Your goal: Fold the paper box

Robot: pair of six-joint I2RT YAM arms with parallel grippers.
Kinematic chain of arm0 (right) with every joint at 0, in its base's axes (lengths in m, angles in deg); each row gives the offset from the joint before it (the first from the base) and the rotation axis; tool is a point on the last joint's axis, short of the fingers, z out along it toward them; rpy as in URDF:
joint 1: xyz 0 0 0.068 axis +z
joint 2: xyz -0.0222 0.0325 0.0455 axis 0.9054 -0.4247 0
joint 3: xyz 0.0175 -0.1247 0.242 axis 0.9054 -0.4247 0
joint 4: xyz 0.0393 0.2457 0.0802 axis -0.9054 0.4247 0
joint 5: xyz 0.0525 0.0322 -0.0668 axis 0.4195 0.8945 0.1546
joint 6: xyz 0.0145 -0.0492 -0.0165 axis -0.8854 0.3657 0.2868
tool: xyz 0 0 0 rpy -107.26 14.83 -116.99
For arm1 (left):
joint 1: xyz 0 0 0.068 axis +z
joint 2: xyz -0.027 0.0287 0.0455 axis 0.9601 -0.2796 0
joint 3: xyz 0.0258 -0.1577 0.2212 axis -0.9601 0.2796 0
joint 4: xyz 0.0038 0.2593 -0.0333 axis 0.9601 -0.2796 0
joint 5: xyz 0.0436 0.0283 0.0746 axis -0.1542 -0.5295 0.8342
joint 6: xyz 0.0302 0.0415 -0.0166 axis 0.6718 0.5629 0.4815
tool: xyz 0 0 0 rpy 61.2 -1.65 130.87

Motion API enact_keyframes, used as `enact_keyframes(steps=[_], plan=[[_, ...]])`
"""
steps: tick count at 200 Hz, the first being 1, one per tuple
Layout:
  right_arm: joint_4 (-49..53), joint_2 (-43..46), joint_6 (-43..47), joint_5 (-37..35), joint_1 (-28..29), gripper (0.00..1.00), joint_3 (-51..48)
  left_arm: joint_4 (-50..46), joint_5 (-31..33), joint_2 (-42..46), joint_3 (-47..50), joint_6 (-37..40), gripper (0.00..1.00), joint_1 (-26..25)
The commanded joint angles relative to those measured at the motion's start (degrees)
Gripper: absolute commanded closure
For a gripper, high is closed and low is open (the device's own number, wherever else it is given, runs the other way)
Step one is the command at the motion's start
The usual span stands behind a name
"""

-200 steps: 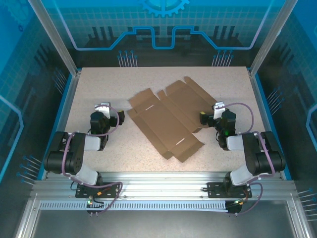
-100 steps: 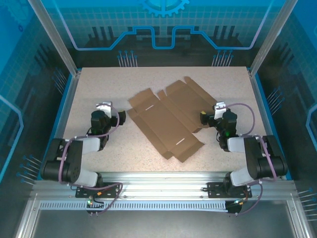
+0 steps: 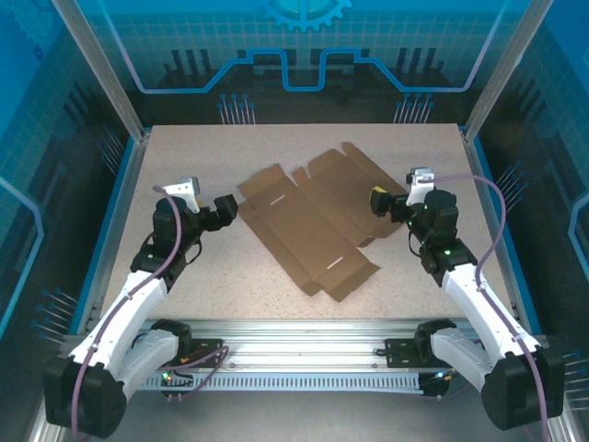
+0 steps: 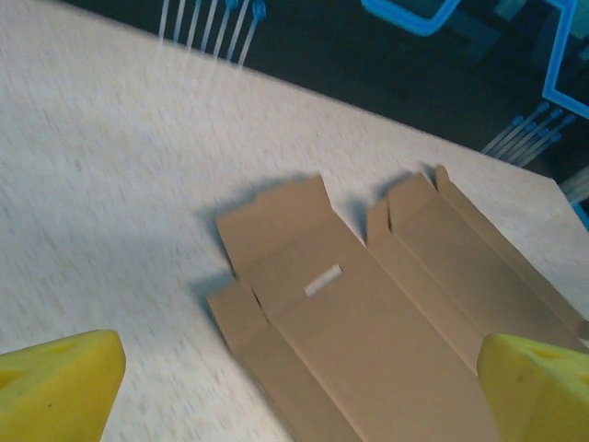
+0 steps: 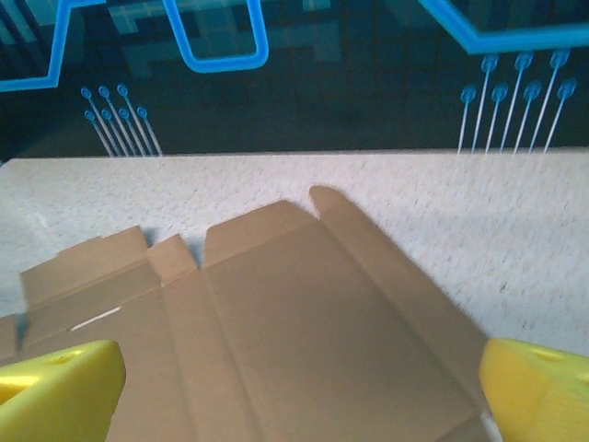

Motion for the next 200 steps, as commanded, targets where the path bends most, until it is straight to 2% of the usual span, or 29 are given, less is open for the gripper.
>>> enact_keyframes(steps=[1, 15, 43, 74, 105, 162, 200], plan=[[17.56, -0.23, -7.61, 6.11, 1.12, 0.00, 4.04, -13.79, -7.45, 1.31, -1.84, -9.48, 0.01, -1.32], [16.89, -0.68, -7.48, 10.67, 1.17, 0.00, 3.61, -16.11, -8.75, 1.70, -2.17, -13.05, 0.01, -2.66], [20.12, -4.31, -9.03, 11.35, 0.88, 0.00, 5.72, -20.61, -8.38, 0.09, -2.83, -19.45, 0.01, -5.92], [18.54, -10.86, -10.14, 14.14, -0.61, 0.00, 7.21, -16.53, -7.31, -4.38, -2.58, -23.34, 0.00, -10.89], [15.11, -18.72, -11.47, 15.72, -2.71, 0.00, 8.82, -12.26, -3.99, -13.90, -6.13, -25.76, 0.01, -17.11], [14.43, -30.56, -11.46, 15.12, -4.66, 0.00, 15.45, -10.51, -3.27, -32.26, -19.90, -27.81, 0.01, -27.07], [14.32, -37.85, -11.97, 15.10, -5.75, 0.00, 19.28, -8.60, -2.22, -41.06, -24.18, -32.32, 0.01, -30.62]])
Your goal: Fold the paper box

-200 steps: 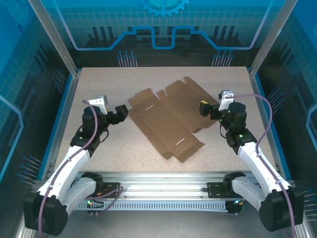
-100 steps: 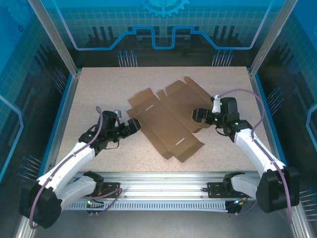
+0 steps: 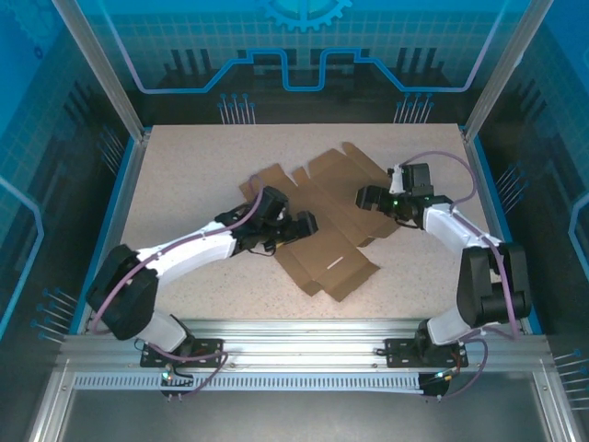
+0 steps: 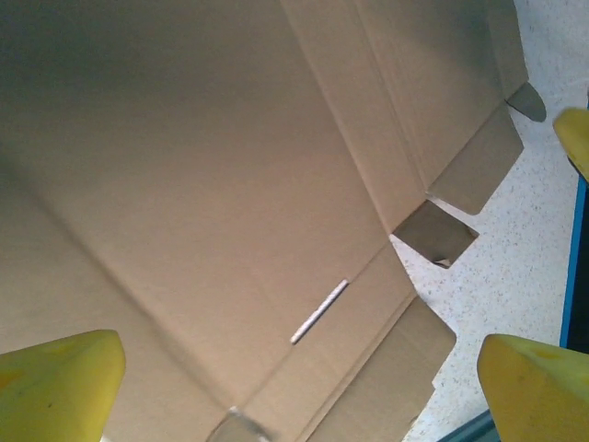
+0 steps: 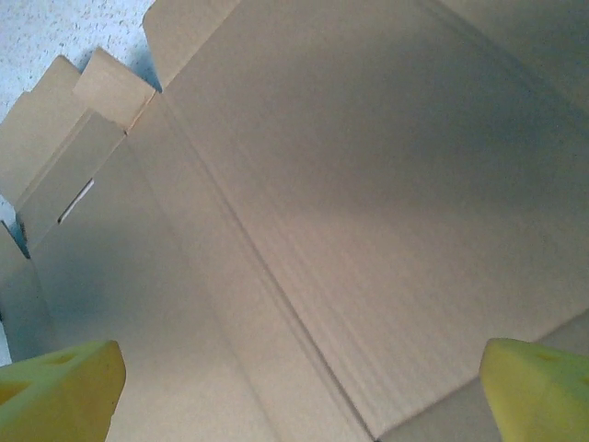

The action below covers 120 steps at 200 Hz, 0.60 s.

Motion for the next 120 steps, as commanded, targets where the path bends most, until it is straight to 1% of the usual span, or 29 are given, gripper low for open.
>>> enact_keyframes(steps=[1, 21, 49, 78, 103, 120], plan=[[-0.15, -3.86, -1.34, -0.14, -1.35, 0.00, 2.64, 1.35, 1.78, -4.08, -2.16, -3.91, 0.01, -1.64], [0.90, -7.42, -3.22, -3.34, -2.63, 0.00, 4.78, 2.66, 1.90, -7.99, -4.23, -5.83, 0.01, -2.86], [2.59, -12.02, -4.22, -3.19, -4.59, 0.00, 7.82, 1.97, 2.12, -12.91, -7.93, -8.07, 0.01, -5.14], [2.46, -13.60, -3.87, -4.07, -5.03, 0.00, 7.85, -3.35, 4.38, -16.67, -12.19, -8.98, 0.01, -6.70], [4.09, -14.89, -4.66, -4.77, -5.55, 0.00, 7.73, -4.93, 4.90, -18.53, -13.21, -10.18, 0.01, -6.74], [2.49, -14.20, -5.38, -5.09, -5.61, 0.00, 5.24, -6.05, 4.85, -19.68, -14.44, -10.13, 0.01, -6.67]])
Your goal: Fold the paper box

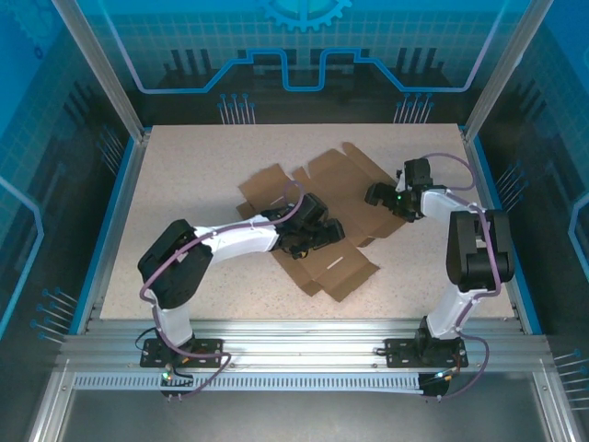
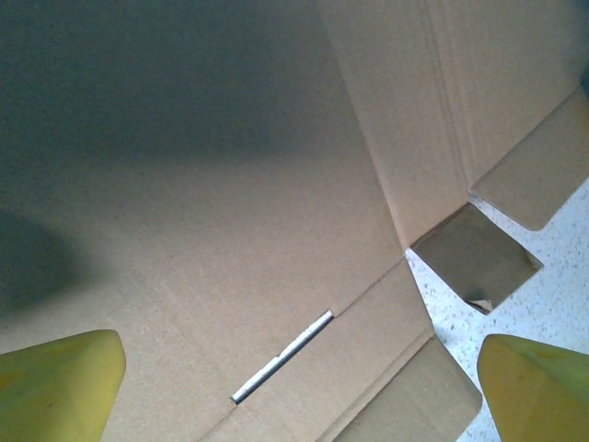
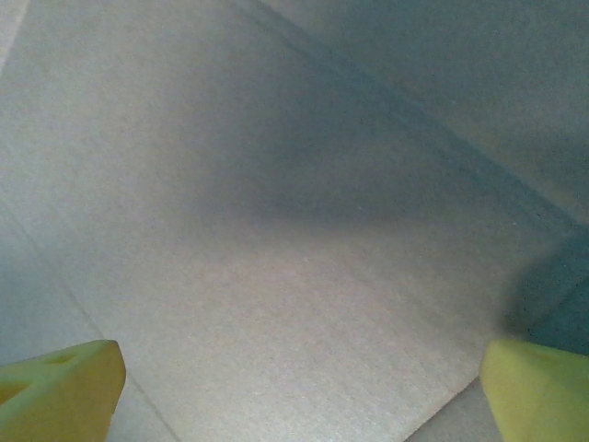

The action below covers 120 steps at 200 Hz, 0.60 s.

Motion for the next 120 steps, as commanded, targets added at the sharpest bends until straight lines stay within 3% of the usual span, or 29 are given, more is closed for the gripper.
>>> enact_keyframes(steps=[1, 70, 120], plan=[[0.45, -0.37, -1.58, -1.26, -0.93, 0.00, -1.43, -4.37, 1.56, -2.26, -2.48, -1.34, 0.01, 0.06], [-3.67, 6.25, -4.98, 0.59, -0.14, 0.00, -12.28, -6.06, 0.44, -4.79, -3.19, -0.09, 0.01, 4.20], [-5.93, 14.45, -12.08, -1.15, 6.67, 0.00, -20.75, -5.82, -1.08, -7.93, -6.41, 2.59, 0.01, 9.09]])
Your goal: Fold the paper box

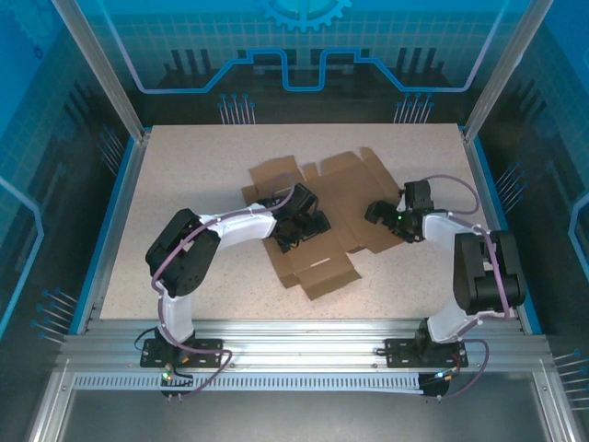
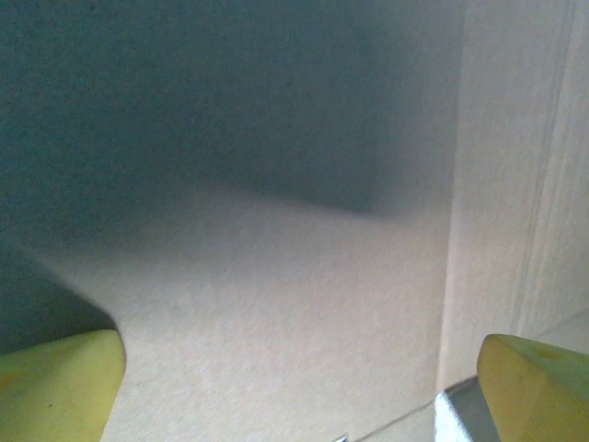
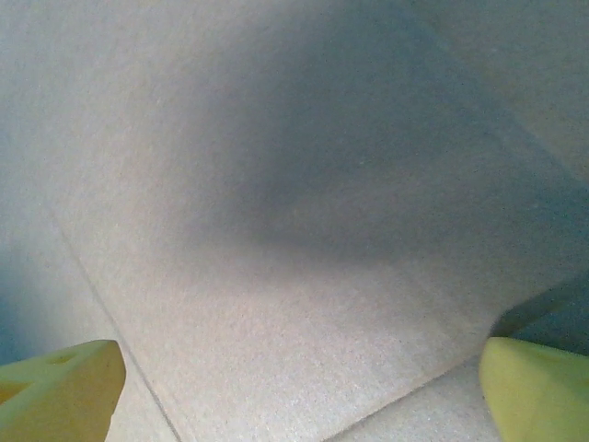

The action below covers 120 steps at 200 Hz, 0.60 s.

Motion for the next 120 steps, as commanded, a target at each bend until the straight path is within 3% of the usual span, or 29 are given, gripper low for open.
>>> enact_keyframes(steps=[1, 52, 75, 120], plan=[[0.59, 3.85, -6.04, -0.62, 4.40, 0.00, -4.80, -1.22, -1.31, -2.91, -3.00, 2.13, 0.01, 2.19], [-5.25, 13.71, -21.21, -9.77, 20.59, 0.00, -13.00, 2.93, -3.39, -7.34, -8.73, 1.96, 0.01, 6.90], [-6.78, 17.10, -22.73, -12.59, 26.96, 0.00, -12.88, 4.07, -2.66, -5.56, -9.42, 3.24, 0.01, 8.01], [-4.40, 24.43, -14.19, -10.79, 27.43, 0.00, -11.30, 4.92, -1.75, 5.06, -3.90, 6.94, 0.01, 8.36]])
